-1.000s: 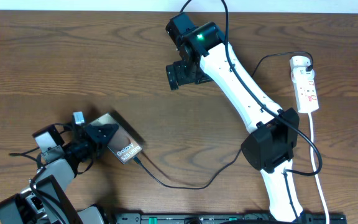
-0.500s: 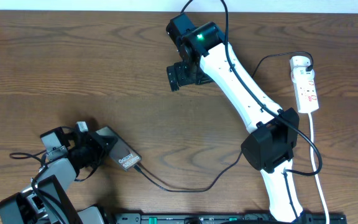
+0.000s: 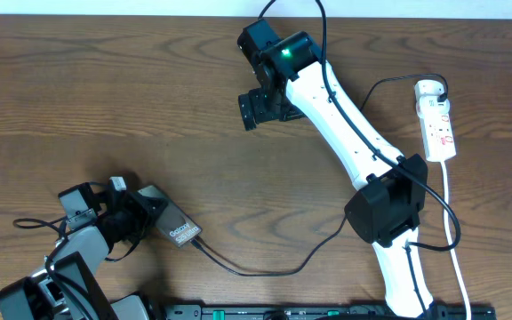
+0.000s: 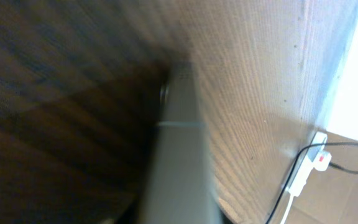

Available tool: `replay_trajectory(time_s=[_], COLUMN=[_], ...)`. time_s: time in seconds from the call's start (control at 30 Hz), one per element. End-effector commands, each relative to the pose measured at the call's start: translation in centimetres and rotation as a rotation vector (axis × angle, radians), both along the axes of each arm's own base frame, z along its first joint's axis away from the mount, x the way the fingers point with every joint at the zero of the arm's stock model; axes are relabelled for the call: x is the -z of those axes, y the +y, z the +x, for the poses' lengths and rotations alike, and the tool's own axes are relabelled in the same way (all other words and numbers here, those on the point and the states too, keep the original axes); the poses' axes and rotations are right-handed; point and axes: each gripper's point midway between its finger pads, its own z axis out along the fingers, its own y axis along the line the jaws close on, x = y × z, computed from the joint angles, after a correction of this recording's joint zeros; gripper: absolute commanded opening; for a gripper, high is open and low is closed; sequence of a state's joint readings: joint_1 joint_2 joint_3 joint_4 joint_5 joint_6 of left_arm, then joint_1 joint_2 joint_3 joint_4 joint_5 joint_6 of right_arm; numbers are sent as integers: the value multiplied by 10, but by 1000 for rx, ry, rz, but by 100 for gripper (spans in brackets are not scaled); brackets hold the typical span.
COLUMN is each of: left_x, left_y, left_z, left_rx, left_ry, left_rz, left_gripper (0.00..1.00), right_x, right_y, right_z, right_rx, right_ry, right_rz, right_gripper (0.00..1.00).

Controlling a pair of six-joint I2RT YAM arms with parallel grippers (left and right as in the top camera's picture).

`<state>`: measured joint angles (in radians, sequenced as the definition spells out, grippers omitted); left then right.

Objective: Plug charger to phone and switch on socket
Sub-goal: 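Lay the phone flat on the table and open the left gripper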

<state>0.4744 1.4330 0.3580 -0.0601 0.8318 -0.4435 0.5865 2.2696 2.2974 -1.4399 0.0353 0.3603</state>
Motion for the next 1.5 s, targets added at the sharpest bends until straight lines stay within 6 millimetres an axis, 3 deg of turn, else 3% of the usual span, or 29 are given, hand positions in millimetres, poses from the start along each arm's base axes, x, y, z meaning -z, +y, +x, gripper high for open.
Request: replay_trajectory(time_s=[0.0, 0.33, 0.73, 1.47], left_x=[2, 3, 9, 30], left_y=[3, 3, -7, 6], left_z=[0, -1, -21, -45], left_rx=[-5, -5, -4, -123], left_ry=[18, 21, 124, 329], left_rz=[26, 24, -27, 26], left_gripper=[23, 37, 55, 59], right_x=[-10, -10, -10, -10], right_y=[0, 1, 2, 2], right_z=[1, 1, 1, 1], right_rx=[7, 6, 5, 1], right_ry=[-29, -28, -25, -24], right_rz=[5, 7, 11, 13], right_gripper=[99, 99, 99, 99])
